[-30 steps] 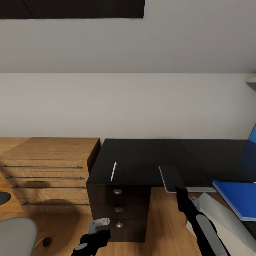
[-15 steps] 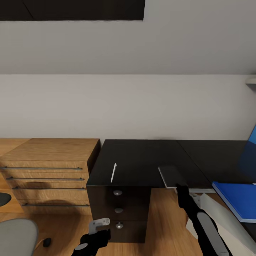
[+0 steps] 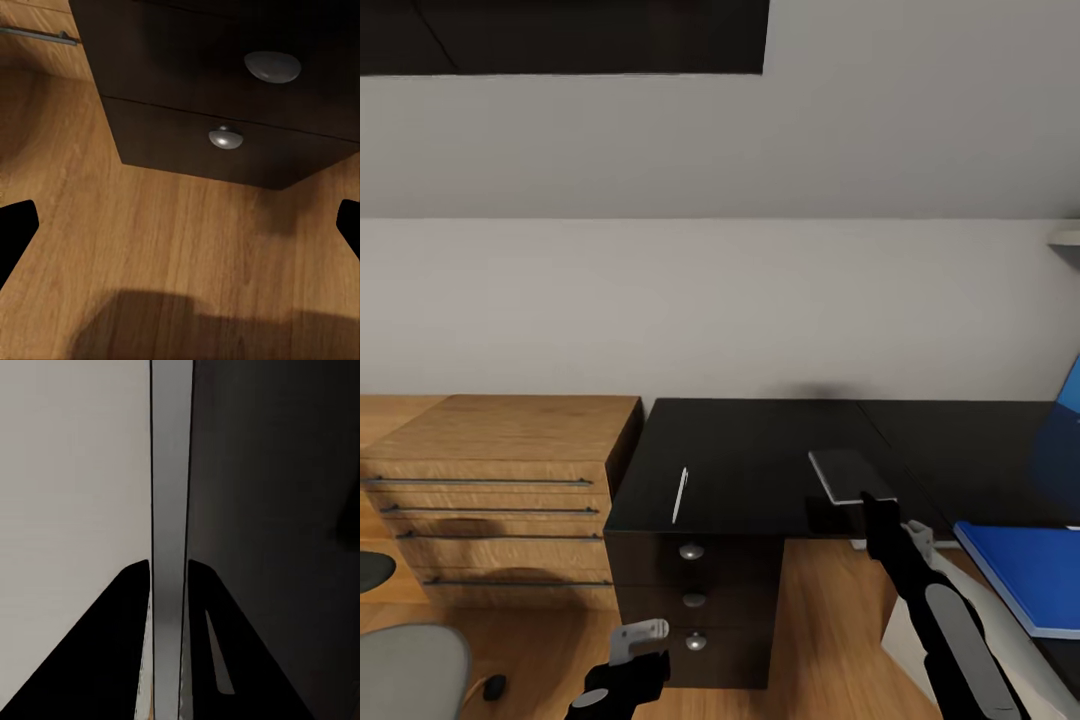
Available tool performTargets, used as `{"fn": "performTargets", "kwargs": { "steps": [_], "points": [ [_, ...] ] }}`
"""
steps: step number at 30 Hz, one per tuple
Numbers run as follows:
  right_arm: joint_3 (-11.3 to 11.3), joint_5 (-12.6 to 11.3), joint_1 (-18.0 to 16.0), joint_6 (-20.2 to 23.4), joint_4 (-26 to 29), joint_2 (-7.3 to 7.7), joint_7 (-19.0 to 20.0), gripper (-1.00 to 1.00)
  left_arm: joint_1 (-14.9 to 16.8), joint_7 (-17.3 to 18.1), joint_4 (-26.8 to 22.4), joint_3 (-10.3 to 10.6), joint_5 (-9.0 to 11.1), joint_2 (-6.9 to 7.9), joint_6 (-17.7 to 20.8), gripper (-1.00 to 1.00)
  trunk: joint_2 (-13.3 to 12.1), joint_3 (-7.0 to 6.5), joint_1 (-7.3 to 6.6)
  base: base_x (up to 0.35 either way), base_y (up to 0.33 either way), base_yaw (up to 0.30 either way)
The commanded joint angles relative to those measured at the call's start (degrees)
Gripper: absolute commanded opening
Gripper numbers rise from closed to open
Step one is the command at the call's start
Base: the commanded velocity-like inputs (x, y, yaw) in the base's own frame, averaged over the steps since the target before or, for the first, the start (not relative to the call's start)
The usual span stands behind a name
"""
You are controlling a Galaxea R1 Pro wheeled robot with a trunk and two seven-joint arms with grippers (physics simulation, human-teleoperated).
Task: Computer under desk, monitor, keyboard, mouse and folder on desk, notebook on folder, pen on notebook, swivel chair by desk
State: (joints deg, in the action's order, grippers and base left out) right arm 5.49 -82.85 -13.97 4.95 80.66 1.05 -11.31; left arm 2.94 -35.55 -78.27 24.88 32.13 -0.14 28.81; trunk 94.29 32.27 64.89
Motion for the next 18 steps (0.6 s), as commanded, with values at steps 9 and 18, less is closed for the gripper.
{"fn": "performTargets", "kwargs": {
  "steps": [9, 18],
  "points": [
    [0.3, -0.4, 0.0, 0.2, 1.2, 0.23, -0.2, -1.0, 0.0, -0.3, 1.7, 0.1, 0.5, -0.06, 0.0, 1.0, -2.8, -1.15, -1.55, 0.0, 0.0, -0.016],
    [0.3, -0.4, 0.3, 0.3, 2.7, 0.26, -0.3, -1.0, 0.0, -0.2, 10.7, 6.2, 0.6, -1.02, -9.0, 1.0, -2.8, -0.67, -1.55, 0.0, 0.0, -0.178]
  ]
}}
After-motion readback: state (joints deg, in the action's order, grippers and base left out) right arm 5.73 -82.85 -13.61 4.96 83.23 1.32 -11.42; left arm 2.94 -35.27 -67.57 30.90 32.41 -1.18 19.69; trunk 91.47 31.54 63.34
